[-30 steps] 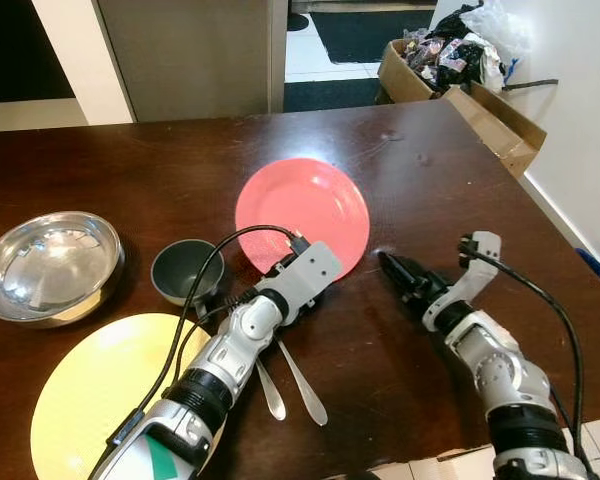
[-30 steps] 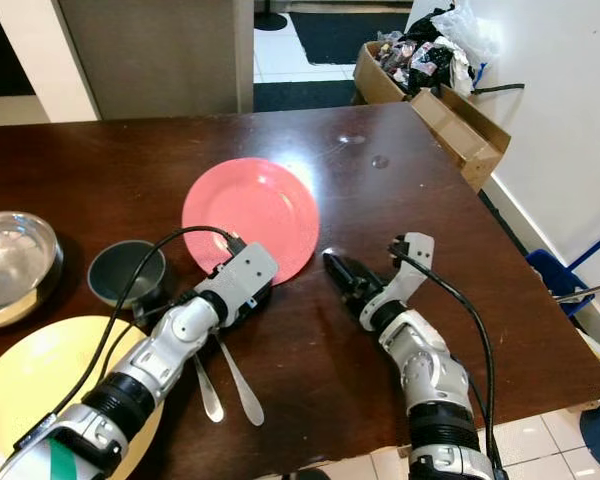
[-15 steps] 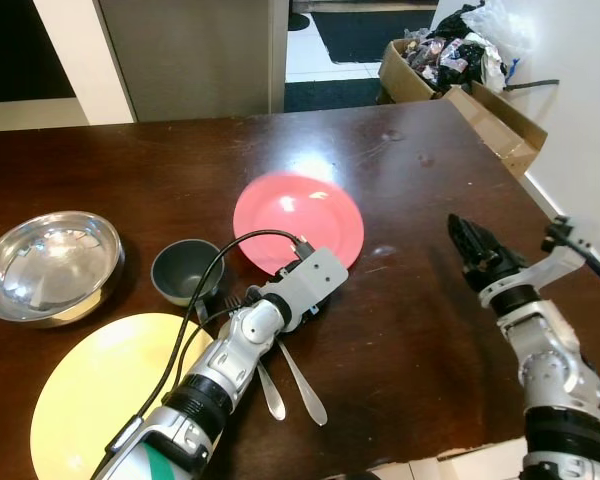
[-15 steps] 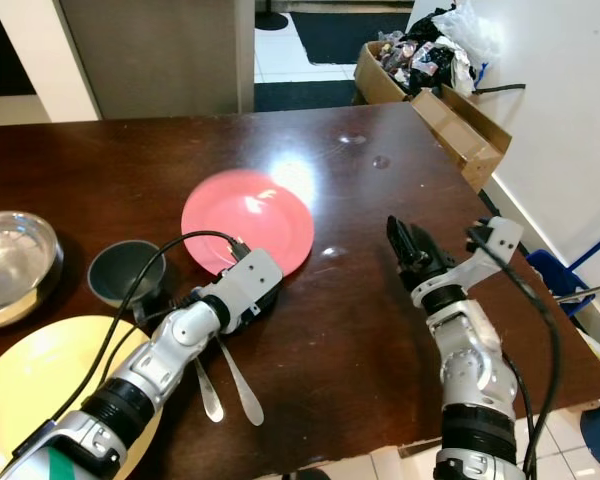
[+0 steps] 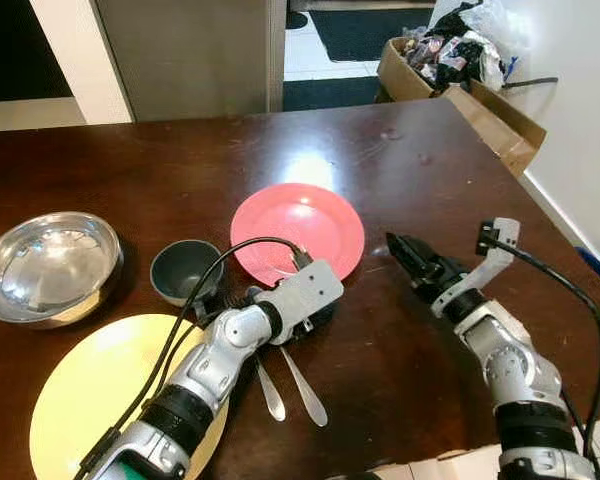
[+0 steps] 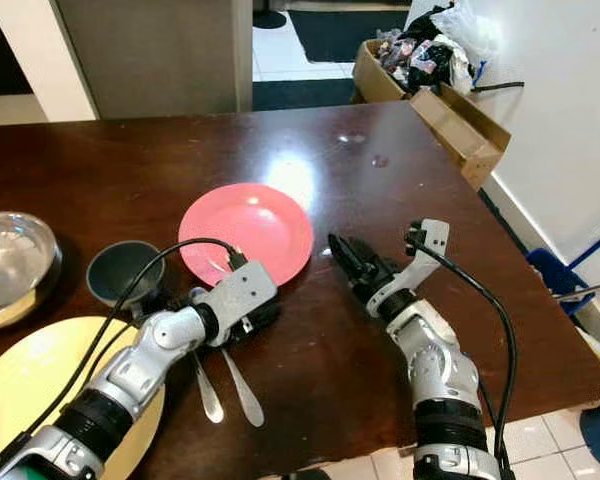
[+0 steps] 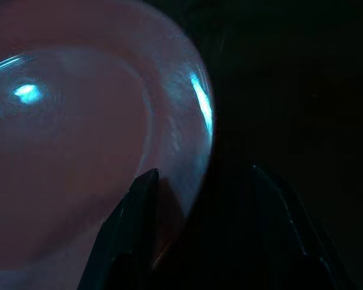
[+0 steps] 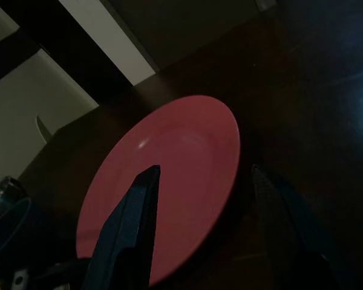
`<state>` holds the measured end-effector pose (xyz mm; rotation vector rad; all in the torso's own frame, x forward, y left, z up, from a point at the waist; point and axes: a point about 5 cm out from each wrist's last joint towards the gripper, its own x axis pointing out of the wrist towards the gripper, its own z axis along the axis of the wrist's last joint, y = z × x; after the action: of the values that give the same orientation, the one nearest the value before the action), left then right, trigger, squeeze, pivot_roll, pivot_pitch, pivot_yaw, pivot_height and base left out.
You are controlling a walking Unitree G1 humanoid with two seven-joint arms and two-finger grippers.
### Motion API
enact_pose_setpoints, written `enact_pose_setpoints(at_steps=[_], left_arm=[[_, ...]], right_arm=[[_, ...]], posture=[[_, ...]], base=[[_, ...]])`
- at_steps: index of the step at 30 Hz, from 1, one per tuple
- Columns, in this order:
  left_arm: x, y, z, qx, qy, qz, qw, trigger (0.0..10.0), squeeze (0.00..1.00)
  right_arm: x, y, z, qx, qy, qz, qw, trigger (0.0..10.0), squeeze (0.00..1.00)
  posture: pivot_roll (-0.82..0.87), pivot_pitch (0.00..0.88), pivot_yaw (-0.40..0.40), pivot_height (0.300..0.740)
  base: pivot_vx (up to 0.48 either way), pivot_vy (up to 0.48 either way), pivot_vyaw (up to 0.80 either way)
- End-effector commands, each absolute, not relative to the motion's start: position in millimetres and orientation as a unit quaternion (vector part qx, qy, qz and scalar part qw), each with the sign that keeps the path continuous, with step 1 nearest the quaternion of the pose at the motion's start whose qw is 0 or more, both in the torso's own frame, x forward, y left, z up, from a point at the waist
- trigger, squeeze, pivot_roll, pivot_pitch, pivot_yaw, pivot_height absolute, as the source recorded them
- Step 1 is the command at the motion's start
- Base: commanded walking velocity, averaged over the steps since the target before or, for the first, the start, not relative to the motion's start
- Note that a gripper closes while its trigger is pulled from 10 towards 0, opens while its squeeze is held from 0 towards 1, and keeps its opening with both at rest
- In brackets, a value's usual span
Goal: Setting the table
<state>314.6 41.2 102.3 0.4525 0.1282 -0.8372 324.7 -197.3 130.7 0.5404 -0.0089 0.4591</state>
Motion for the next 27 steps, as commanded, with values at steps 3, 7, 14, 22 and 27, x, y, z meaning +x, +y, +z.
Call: enact_pose_setpoints(at_steps=[3, 7, 14, 22, 27], left_arm=[[321.9, 32.6, 131.7, 0.104, 0.020, -0.390, 0.915, 10.0, 0.00], [331.8, 34.9, 153.0, 0.078, -0.028, -0.363, 0.928, 10.0, 0.00], [347.2, 39.2, 132.8, 0.191, 0.018, -0.259, 0.947, 10.0, 0.00], [328.6, 17.0, 107.1, 0.236, 0.061, -0.329, 0.912, 10.0, 0.00], [313.5, 16.5, 101.5, 0.236, 0.071, -0.411, 0.878, 10.0, 0.00]], right_arm=[[323.2, -205.8, 156.9, 0.269, -0.054, 0.238, 0.932, 10.0, 0.00], [321.9, -209.3, 182.6, 0.274, -0.101, 0.257, 0.921, 10.0, 0.00], [327.0, -213.8, 190.9, 0.284, -0.118, 0.239, 0.921, 10.0, 0.00], [323.4, -212.5, 183.4, 0.288, -0.102, 0.230, 0.924, 10.0, 0.00], [322.0, -215.8, 172.0, 0.297, -0.081, 0.218, 0.926, 10.0, 0.00]], posture=[[-0.09, 0.070, 0.023, 0.740], [-0.10, 0.069, 0.024, 0.740], [-0.11, 0.058, 0.025, 0.740], [-0.12, 0.061, 0.027, 0.740], [-0.11, 0.066, 0.024, 0.740]], base=[[0.000, 0.000, 0.00], [0.000, 0.000, 0.00], [0.000, 0.000, 0.00], [0.000, 0.000, 0.00], [0.000, 0.000, 0.00]])
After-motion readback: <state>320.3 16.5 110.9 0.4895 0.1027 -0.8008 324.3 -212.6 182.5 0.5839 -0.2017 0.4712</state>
